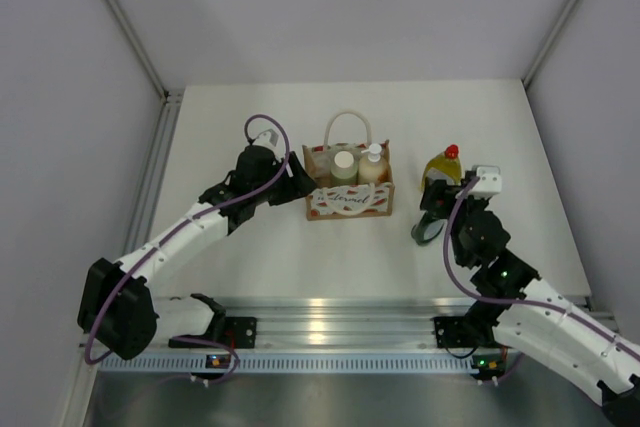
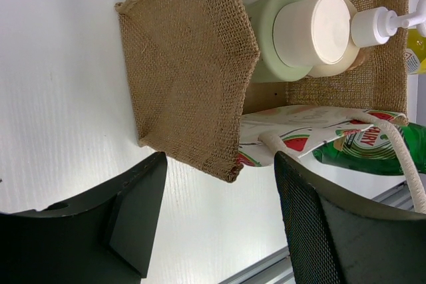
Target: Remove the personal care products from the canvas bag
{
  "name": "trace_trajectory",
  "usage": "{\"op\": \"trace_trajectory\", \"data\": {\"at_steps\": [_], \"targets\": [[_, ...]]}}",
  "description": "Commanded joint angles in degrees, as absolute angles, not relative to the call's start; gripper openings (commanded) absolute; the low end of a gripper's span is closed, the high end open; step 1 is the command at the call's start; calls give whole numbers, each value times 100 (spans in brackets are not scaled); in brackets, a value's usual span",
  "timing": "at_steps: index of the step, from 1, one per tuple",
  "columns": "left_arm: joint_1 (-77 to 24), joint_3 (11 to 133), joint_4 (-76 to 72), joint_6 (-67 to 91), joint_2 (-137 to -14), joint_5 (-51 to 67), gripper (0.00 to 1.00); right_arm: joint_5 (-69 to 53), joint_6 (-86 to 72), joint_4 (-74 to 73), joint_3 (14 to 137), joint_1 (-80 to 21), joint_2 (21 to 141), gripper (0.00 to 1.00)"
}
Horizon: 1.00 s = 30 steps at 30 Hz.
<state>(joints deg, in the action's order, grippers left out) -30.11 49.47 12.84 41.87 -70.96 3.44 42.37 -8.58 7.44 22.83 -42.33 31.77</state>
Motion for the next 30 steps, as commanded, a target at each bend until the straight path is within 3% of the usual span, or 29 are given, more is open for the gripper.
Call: {"op": "trace_trajectory", "data": {"at_steps": [1,12,20,26,30], "targets": [[-3032,5045,1020,4104,-7031,395,70,3850,-616,800,3119,-4166,3365,75],[-3032,5080,1002,4096,-7154,518,69,1461,-53,606,4718,-4166,5727,76],[-3050,5133,1011,4052,-7198,562,69,810,220,756,5588,-3832,7372,75],[-3041,5054,1011,4008,-7163,519,69,335,378,388,5976,-3428,7717,76],[-3041,5045,1011,3982,-7163,510,69,-708,220,369,5775,-2972,7638,76]]}}
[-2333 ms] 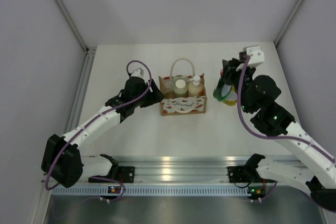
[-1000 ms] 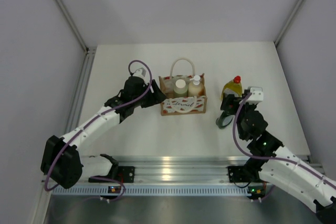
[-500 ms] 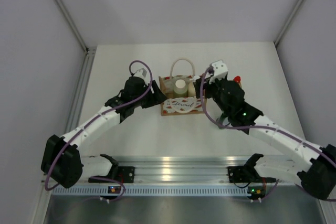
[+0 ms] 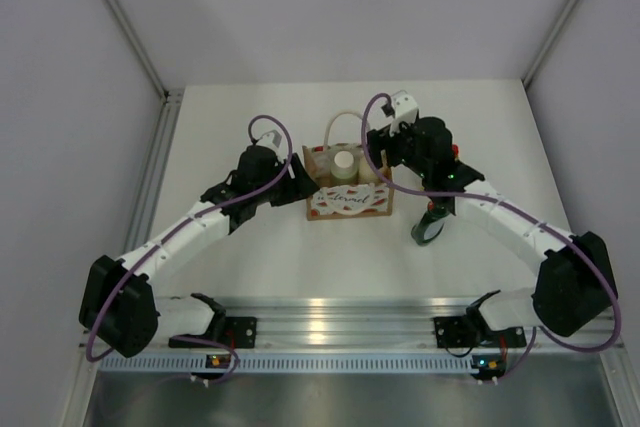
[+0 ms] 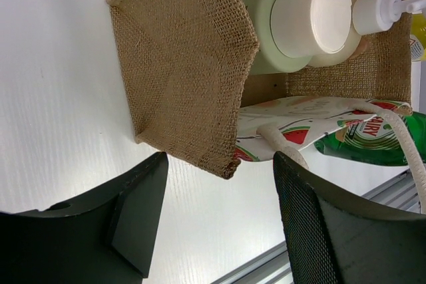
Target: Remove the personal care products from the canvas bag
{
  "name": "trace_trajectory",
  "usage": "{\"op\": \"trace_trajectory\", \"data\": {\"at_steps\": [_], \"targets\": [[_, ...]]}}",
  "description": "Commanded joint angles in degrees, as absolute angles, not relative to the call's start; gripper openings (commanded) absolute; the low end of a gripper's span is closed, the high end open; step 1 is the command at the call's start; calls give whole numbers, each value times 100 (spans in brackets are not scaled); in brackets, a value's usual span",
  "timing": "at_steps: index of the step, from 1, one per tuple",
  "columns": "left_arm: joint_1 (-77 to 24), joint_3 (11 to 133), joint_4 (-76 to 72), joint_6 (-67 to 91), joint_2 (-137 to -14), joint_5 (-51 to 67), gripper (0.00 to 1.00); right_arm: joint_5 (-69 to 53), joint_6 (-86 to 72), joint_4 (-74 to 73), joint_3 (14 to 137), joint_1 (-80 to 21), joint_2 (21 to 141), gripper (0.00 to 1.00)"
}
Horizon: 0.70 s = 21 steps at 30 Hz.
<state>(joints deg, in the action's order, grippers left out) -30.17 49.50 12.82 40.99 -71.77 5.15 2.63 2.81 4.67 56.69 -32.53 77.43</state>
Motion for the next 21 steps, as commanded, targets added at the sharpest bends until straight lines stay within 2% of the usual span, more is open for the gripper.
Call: {"op": "trace_trajectory", "data": {"at_steps": [1,5,9,12,21], "targets": [[-3050,5054,1011,3964,-7163,518,69,-895,324,360,5740,-2866,7638,76],[-3041,5115,1011,3937,-7189,545,69,-1879,965,124,5660,-2839,7716,77],[-3041,5159,1019,3964,-7233,641,69,-1539,1292,105,5634,-2752,7874,77],[-3050,5159,1019,3981,-7242,650,69,-1494,1388,88,5713,-2707,8050,73],[-3041,5159,1020,3964,-7233,633,69,-1863,1617,9,5871,-2602,8534,63]]}}
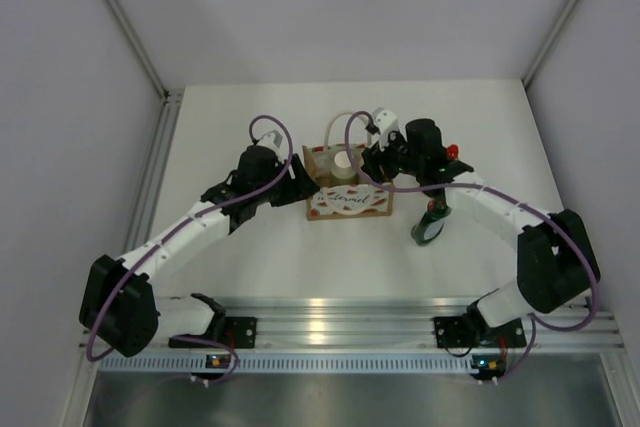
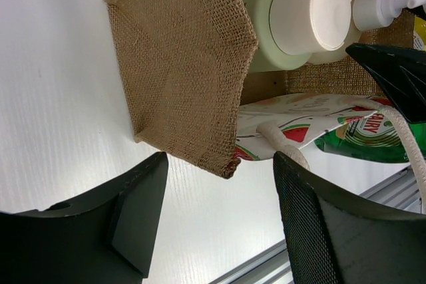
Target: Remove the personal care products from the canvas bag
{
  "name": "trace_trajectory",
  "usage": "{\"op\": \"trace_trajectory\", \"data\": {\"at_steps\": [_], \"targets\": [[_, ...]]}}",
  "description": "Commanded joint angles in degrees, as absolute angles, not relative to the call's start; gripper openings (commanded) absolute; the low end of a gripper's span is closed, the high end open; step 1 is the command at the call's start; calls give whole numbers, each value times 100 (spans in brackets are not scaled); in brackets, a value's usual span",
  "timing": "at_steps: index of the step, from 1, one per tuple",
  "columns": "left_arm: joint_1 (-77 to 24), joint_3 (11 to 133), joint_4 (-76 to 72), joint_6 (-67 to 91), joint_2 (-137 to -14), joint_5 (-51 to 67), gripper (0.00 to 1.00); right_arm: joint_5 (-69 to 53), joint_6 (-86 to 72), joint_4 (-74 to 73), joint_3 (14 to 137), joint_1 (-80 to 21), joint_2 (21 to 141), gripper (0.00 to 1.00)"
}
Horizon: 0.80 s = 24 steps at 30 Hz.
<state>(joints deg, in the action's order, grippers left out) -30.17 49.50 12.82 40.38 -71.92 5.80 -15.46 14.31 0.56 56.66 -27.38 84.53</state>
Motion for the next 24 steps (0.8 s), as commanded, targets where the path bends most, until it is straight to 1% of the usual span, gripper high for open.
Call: {"op": "trace_trajectory", "data": {"at_steps": [1,4,12,14,18,20,21,23,24], "targets": [[-3041,5168,1020,3946,-7242,633,69,-1855,1600,35,5871,-2593,8586,63],[-3050,5177,1020,3955,-7242,650,69,-1872,1468,306,5801,-2601,8719,62],[-3050,5177,1020,3938,-7225,651,69,-1793,915,1835,5212,-2593,8824,60],[-3050,5177,1028,3920,-7216,650,69,-1767,888,1907,5203,-2593,8911,59],[-3050,5177,1020,3894,-7163,633,69,-1714,870,2004,5177,-2593,9026,52],[-3041,5177,1020,3894,-7154,624,69,-1696,861,2196,5054,-2593,9026,45],[-3041,5177,1028,3894,-7146,633,69,-1688,844,2284,5002,-2593,9026,39],[-3050,5186,1020,3894,-7146,659,69,-1688,826,2557,4852,-2584,9026,35],[-3041,5186,1020,3894,-7146,659,70,-1696,809,2636,4808,-2584,9026,30]]}}
